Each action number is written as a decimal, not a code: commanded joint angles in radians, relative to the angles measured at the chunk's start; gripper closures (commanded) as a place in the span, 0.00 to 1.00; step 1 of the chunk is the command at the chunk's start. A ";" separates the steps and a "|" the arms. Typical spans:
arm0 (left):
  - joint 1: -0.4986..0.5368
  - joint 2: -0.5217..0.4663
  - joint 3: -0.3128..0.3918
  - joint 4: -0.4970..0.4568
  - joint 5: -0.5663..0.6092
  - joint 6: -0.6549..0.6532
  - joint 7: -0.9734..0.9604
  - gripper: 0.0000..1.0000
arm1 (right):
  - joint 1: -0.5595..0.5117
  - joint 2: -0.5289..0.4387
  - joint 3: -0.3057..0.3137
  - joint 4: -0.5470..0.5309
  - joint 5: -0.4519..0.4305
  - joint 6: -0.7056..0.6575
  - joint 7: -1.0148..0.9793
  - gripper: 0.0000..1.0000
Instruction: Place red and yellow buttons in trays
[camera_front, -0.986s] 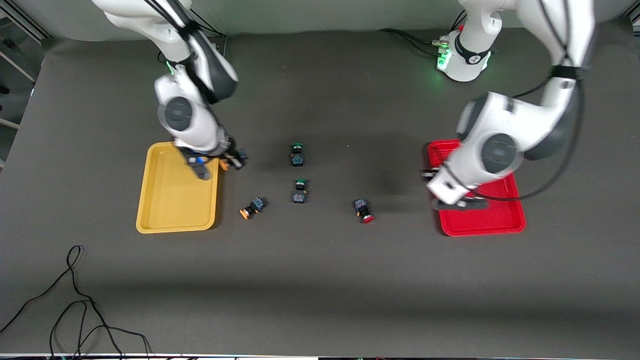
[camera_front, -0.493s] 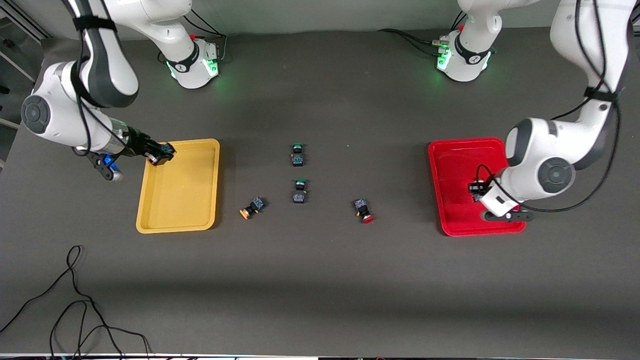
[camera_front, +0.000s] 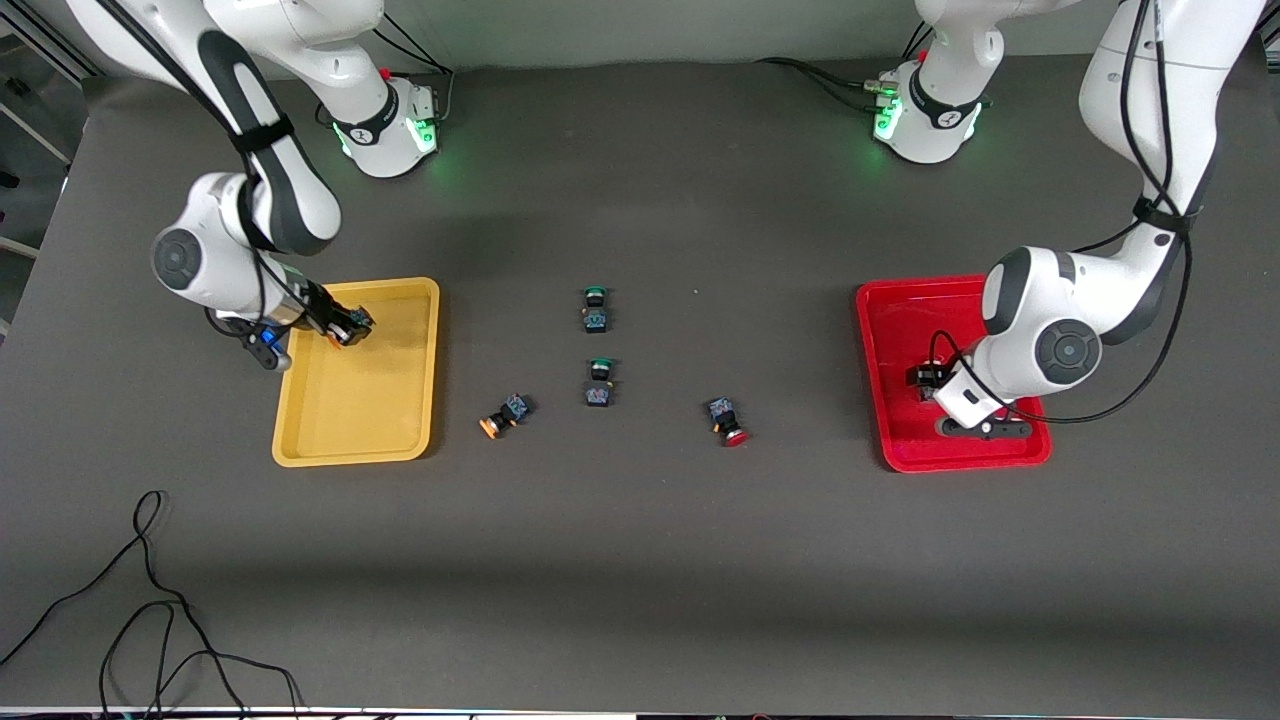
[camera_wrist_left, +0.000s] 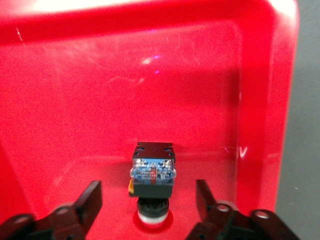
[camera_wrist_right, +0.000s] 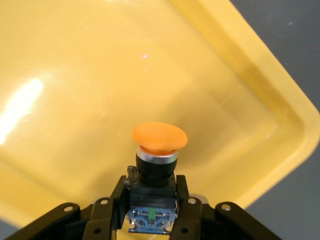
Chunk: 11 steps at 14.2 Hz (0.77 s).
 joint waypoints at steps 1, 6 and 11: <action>-0.039 -0.077 -0.018 0.113 0.005 -0.190 -0.041 0.00 | 0.006 0.035 -0.003 0.012 0.026 0.025 -0.033 0.70; -0.193 -0.044 -0.028 0.282 -0.050 -0.214 -0.323 0.00 | 0.005 0.031 -0.004 0.015 0.029 0.016 -0.022 0.00; -0.361 0.132 -0.027 0.524 -0.048 -0.183 -0.536 0.00 | 0.014 -0.069 0.016 0.128 0.027 -0.160 0.045 0.00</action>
